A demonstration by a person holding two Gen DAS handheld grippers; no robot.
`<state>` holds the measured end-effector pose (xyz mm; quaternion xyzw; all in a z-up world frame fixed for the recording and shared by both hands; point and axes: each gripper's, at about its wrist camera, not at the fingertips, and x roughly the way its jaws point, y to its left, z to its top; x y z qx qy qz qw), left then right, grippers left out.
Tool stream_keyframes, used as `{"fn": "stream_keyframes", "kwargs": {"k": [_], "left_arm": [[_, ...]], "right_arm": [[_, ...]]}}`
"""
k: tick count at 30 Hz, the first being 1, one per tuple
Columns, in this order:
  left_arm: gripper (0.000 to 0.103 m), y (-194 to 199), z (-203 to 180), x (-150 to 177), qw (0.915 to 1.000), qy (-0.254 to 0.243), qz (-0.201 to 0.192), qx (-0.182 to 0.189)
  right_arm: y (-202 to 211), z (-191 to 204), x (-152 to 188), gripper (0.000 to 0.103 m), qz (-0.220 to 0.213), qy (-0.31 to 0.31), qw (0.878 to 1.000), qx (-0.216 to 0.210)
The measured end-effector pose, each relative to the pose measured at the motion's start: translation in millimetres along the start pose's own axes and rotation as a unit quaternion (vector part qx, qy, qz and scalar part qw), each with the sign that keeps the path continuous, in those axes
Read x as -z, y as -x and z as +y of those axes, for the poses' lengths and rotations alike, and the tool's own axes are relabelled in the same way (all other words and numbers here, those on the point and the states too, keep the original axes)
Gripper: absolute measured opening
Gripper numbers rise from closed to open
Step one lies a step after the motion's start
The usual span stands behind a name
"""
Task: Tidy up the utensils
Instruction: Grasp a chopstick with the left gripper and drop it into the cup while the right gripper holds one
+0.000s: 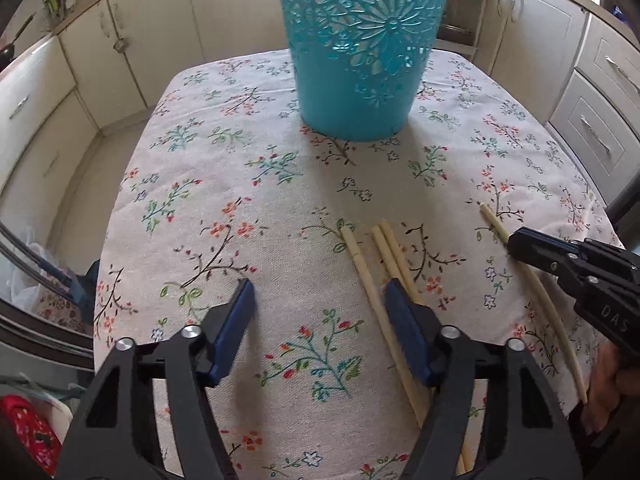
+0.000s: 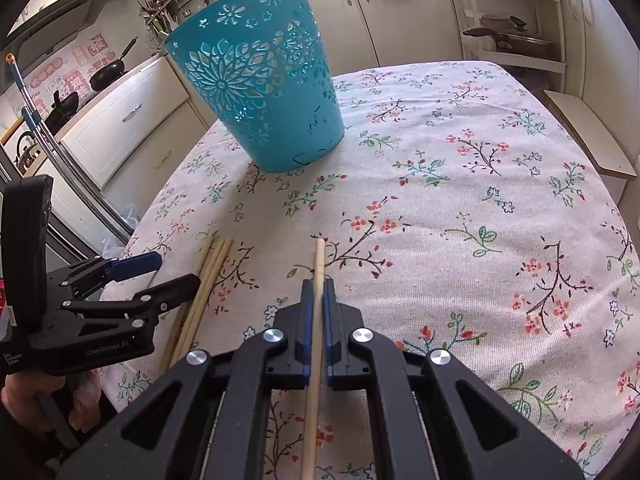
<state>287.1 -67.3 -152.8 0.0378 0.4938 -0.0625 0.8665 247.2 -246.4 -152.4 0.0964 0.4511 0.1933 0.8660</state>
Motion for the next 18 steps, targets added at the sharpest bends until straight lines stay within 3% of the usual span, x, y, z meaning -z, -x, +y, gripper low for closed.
{"fn": "stream_keyframes", "kwargs": {"k": [3, 5, 7, 13, 15, 18], "left_arm": [[0.039, -1.6, -7.6, -6.6, 0.9998, -0.011, 0.002, 0.015], [0.016, -2.4, -12.2, -10.6, 0.9993, -0.019, 0.007, 0.032], [0.008, -4.0, -13.8, -12.7, 0.9987, -0.022, 0.014, 0.044], [0.004, 2.7, 1.2, -13.3, 0.9952, 0.005, 0.043, 0.088], [0.004, 16.9, 8.6, -15.9, 0.9921, 0.019, 0.042, 0.117], [0.004, 53.4, 18.0, -31.7, 0.9793, 0.044, 0.028, 0.196]], "right_arm": [[0.0, 0.2, 0.5, 0.005, -0.001, 0.001, 1.000, 0.001], [-0.2, 0.5, 0.6, 0.005, -0.001, 0.002, 1.000, 0.001], [-0.2, 0.4, 0.4, 0.005, -0.002, 0.002, 1.000, 0.001], [-0.1, -2.5, 0.7, 0.005, -0.005, -0.002, 1.000, -0.006], [0.1, -3.5, 0.6, 0.005, -0.005, -0.004, 1.000, -0.008], [0.4, -4.8, 0.0, 0.005, -0.005, -0.005, 1.000, -0.010]]}}
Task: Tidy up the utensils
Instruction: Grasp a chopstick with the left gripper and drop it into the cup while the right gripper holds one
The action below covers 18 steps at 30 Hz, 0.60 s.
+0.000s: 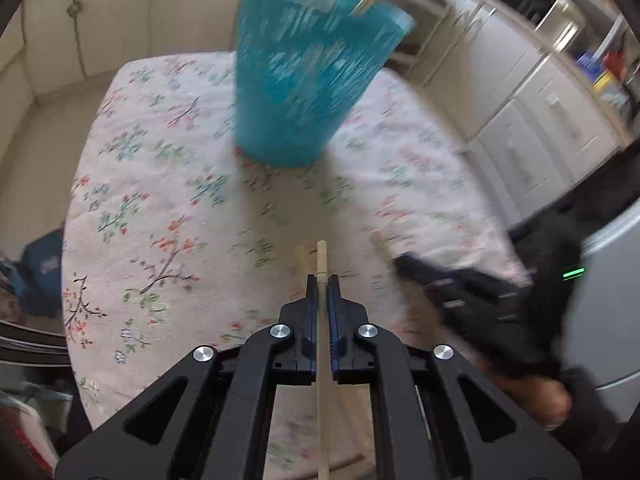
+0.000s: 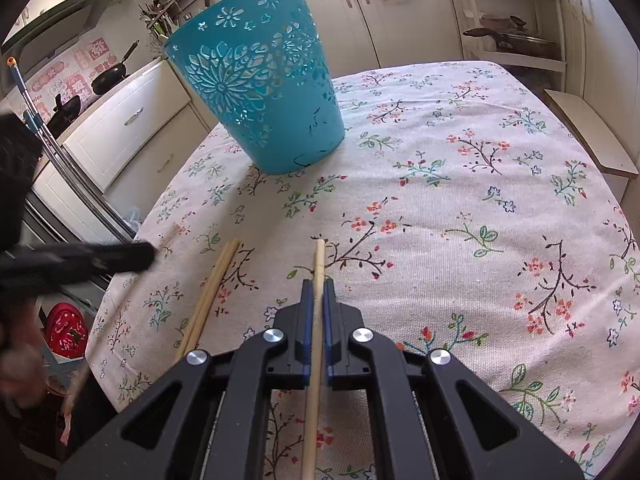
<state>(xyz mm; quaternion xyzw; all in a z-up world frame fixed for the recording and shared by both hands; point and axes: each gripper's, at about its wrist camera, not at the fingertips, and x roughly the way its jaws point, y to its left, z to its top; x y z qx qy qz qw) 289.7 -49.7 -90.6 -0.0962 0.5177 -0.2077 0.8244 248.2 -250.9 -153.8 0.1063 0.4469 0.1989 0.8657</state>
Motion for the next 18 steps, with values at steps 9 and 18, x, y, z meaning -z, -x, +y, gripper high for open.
{"fn": "stream_keyframes", "kwargs": {"k": [9, 18], "left_arm": [[0.005, 114.3, -51.7, -103.8, 0.9642, -0.038, -0.260, 0.038], [0.005, 95.7, -62.2, -173.2, 0.9020, -0.037, -0.422, -0.083]], "right_arm": [[0.6, -2.0, -0.6, 0.005, 0.000, -0.006, 1.000, -0.007], [-0.7, -7.2, -2.0, 0.005, 0.002, -0.020, 1.000, -0.024]]}}
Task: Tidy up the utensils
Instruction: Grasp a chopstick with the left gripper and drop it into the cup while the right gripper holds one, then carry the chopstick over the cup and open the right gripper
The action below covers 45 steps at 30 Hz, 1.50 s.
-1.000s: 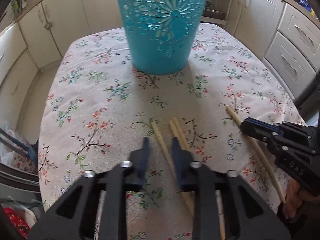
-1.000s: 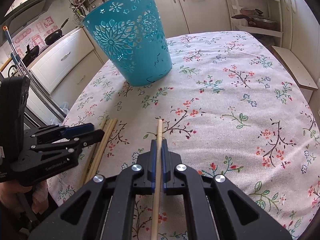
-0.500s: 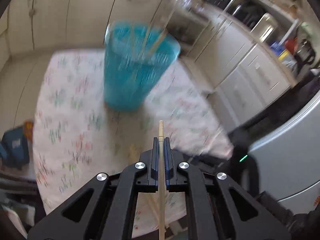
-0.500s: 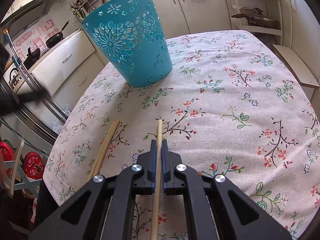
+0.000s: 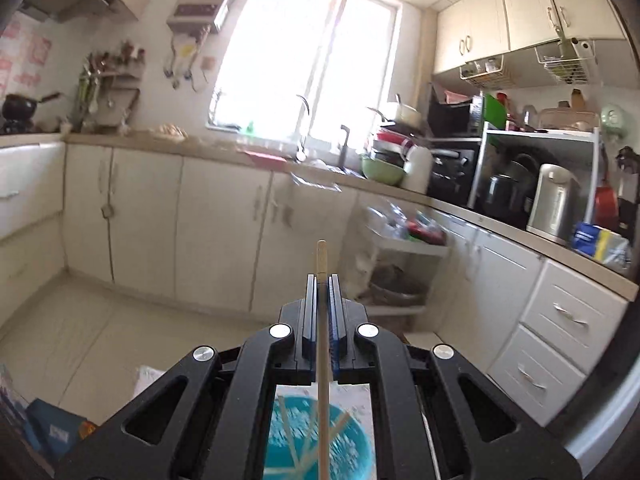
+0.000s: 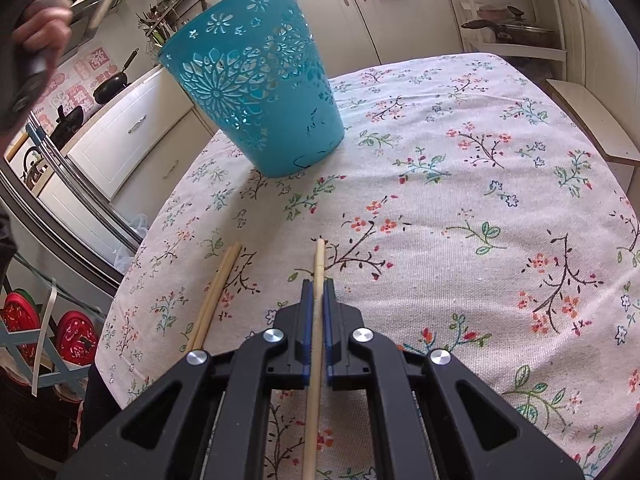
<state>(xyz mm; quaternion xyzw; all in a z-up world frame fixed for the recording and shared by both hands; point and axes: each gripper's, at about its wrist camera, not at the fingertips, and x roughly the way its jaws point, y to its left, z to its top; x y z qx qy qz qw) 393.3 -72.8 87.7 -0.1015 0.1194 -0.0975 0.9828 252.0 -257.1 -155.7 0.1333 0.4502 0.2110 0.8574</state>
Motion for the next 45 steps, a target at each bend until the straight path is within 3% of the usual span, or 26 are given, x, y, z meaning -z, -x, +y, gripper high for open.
{"fn": "stream_keyframes", "kwargs": {"k": [9, 18, 19, 22, 23, 26, 29, 32, 34, 36, 38, 41, 45], "left_arm": [[0.005, -43.3, 5.8, 33.7, 0.9986, -0.007, -0.013, -0.050], [0.008, -44.2, 8.6, 63.9, 0.9965, -0.044, 0.049, -0.051], [0.016, -40.0, 9.4, 67.3, 0.9960, -0.047, 0.057, -0.050], [0.056, -14.1, 15.3, 72.1, 0.9950, -0.049, 0.054, -0.067], [0.063, -3.0, 17.9, 72.5, 0.9949, -0.049, 0.046, -0.075], [0.076, 39.1, 32.0, 73.9, 0.9947, -0.041, 0.025, -0.091], [0.082, 72.6, 58.6, 91.4, 0.9910, -0.022, 0.024, -0.130], [0.084, 81.7, 93.2, 126.4, 0.9848, 0.014, 0.078, -0.155], [0.084, 80.4, 115.1, 157.0, 0.9758, 0.042, 0.126, -0.174], [0.084, 75.2, 129.8, 181.8, 0.9694, 0.065, 0.162, -0.172], [0.084, 64.8, 136.3, 202.8, 0.9627, 0.073, 0.197, -0.170], [0.084, 49.0, 142.0, 223.5, 0.9503, 0.086, 0.249, -0.167], [0.085, 48.5, 145.3, 229.1, 0.9495, 0.100, 0.252, -0.158]], "right_arm": [[-0.3, -3.8, -1.0, 0.005, 0.003, -0.011, 1.000, -0.014], [0.3, -2.3, -1.2, 0.005, 0.002, -0.005, 1.000, -0.008], [0.3, -1.9, -1.1, 0.005, 0.002, -0.004, 1.000, -0.007], [0.2, -1.4, -1.1, 0.006, 0.003, -0.002, 1.000, -0.007], [0.4, -1.2, -0.9, 0.006, 0.003, -0.002, 1.000, -0.006], [0.8, 2.4, -0.5, 0.006, 0.004, 0.005, 1.000, 0.003], [0.6, 6.1, -0.1, 0.008, 0.006, 0.011, 1.000, 0.012], [-0.3, 14.9, 0.9, 0.018, 0.006, 0.034, 0.999, 0.022], [-2.3, 25.6, 2.6, 0.021, 0.005, 0.067, 0.997, 0.045], [-5.2, 37.8, 6.4, 0.019, 0.003, 0.109, 0.991, 0.082], [-7.3, 43.2, 7.9, 0.008, 0.001, 0.133, 0.985, 0.114], [-3.6, 33.5, 4.4, 0.006, 0.007, 0.105, 0.990, 0.099], [19.7, 15.6, -4.7, 0.006, -0.015, 0.036, 0.999, 0.024]]}}
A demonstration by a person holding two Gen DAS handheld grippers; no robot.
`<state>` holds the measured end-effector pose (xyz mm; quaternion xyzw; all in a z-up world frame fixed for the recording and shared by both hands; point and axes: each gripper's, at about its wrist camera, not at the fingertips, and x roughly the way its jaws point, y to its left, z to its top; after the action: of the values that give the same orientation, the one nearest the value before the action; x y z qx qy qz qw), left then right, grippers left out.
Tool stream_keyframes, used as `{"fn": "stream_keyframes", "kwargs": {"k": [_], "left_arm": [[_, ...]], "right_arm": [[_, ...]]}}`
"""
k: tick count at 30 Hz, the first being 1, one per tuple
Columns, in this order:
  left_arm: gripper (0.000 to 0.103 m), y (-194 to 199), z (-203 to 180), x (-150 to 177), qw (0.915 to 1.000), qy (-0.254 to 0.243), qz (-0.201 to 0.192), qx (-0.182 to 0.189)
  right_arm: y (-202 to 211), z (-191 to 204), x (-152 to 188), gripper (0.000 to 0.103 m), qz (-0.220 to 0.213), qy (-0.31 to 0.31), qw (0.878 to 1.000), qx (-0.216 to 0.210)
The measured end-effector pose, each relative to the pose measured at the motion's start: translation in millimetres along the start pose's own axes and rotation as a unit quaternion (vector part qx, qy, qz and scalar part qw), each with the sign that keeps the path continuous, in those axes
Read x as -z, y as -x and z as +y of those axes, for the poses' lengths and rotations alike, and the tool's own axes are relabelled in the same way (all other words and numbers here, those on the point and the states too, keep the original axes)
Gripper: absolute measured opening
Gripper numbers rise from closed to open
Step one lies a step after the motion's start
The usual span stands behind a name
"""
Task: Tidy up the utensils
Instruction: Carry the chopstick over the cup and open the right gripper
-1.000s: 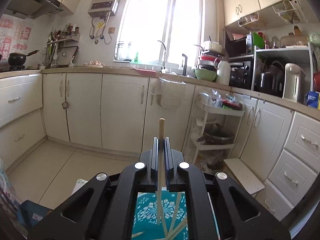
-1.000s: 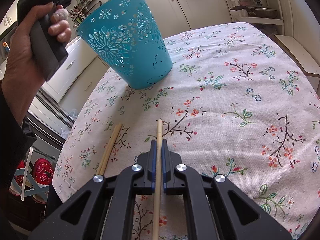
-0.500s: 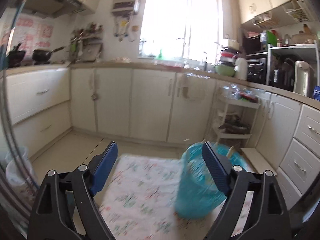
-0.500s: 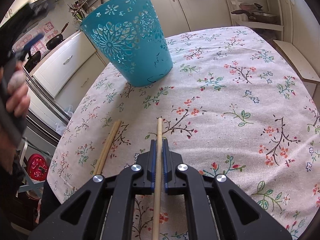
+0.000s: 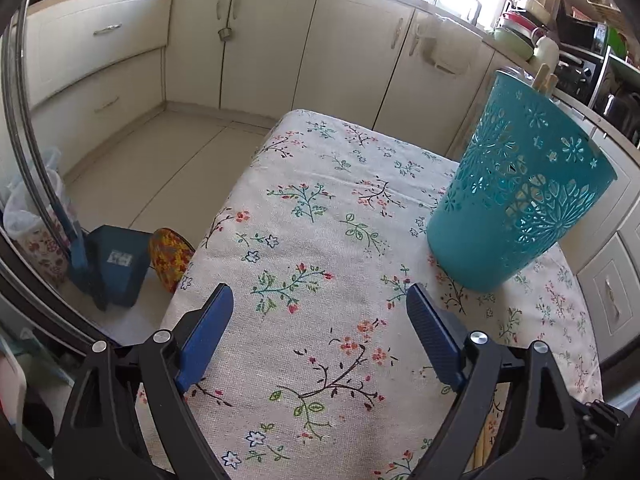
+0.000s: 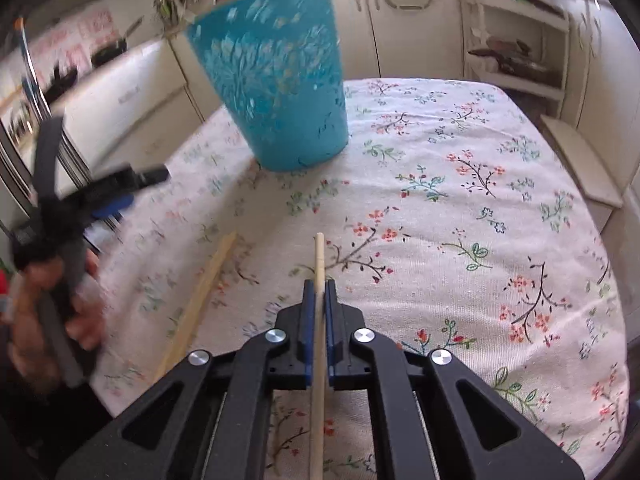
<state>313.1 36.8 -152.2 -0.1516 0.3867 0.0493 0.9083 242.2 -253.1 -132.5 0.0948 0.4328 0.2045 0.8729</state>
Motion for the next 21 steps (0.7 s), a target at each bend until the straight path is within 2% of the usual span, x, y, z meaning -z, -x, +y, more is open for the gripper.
{"fn": "stream_keyframes", "kwargs": {"k": [2, 6, 10, 15, 19, 21], "left_arm": [[0.085, -4.0, 2.4, -2.1, 0.9999, 0.009, 0.010, 0.004], [0.085, -5.7, -1.7, -0.6, 0.9999, 0.003, 0.013, 0.003], [0.085, -7.5, -6.0, -2.6, 0.9999, -0.003, 0.017, 0.001], [0.085, -5.6, -5.7, -3.0, 0.9999, 0.000, 0.015, 0.001], [0.085, -3.9, -3.7, -3.0, 0.9999, 0.005, 0.012, 0.005], [0.085, -3.6, -2.4, -2.8, 0.9999, 0.007, 0.011, 0.008]], "right_arm": [[19.2, -3.4, -10.3, 0.006, -0.027, -0.020, 0.998, -0.045], [55.9, -0.4, -38.6, 0.006, -0.086, -0.039, 0.989, -0.110], [80.2, 6.9, -88.2, 0.006, -0.150, -0.052, 0.974, -0.161], [82.6, 29.9, -163.2, 0.006, -0.213, -0.045, 0.958, -0.184], [60.9, 50.3, -214.8, 0.006, -0.244, -0.035, 0.953, -0.173], [48.3, 52.8, -228.9, 0.006, -0.250, -0.040, 0.954, -0.161]]}}
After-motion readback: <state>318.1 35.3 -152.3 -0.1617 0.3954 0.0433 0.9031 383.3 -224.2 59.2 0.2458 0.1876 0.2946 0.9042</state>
